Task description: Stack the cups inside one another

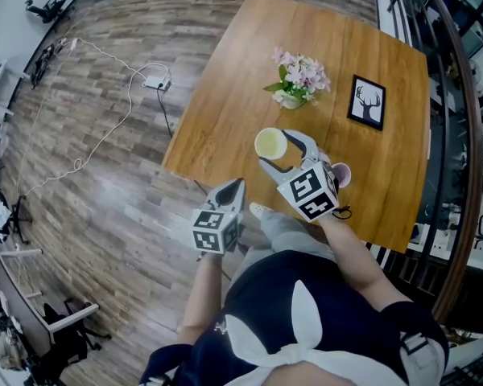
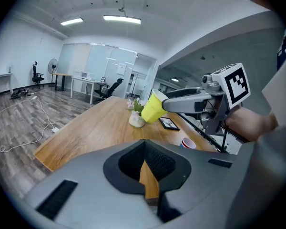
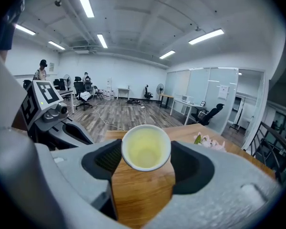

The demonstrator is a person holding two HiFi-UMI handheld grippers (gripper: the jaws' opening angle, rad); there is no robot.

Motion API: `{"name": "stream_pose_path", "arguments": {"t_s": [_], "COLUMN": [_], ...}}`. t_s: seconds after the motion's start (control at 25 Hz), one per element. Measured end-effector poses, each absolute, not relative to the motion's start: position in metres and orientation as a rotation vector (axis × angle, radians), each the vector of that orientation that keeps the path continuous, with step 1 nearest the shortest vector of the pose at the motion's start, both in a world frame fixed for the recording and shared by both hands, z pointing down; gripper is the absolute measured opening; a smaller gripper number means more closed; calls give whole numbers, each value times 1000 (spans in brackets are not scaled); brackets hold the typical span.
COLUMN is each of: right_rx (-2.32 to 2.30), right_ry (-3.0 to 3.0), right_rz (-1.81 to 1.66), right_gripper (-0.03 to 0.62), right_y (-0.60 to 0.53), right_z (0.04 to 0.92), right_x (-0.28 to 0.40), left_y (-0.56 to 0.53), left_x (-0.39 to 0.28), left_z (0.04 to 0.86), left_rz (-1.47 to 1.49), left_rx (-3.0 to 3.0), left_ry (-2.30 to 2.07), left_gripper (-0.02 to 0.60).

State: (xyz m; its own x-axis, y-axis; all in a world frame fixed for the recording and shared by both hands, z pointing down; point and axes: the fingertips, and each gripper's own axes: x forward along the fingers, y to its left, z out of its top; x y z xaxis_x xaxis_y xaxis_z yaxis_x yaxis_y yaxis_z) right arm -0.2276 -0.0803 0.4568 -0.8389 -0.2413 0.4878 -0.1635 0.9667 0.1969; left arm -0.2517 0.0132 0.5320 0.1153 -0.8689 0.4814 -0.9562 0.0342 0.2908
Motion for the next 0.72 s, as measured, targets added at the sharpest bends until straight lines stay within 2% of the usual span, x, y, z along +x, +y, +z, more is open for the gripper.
{"name": "stream_pose_path", "arguments": {"t_s": [0.72], "right_rx": [524], "right_ry": [-2508], "right_rz": [-100], "right_gripper": [319], "right_y": [-106], "right_z": [465], "right_x": [-128], "left_y": [-9], "left_x": [-192], "left_z": [531], "left_rz": [278], "left_rx": [1977], "left_ry": [-1613], "left_gripper": [17]}}
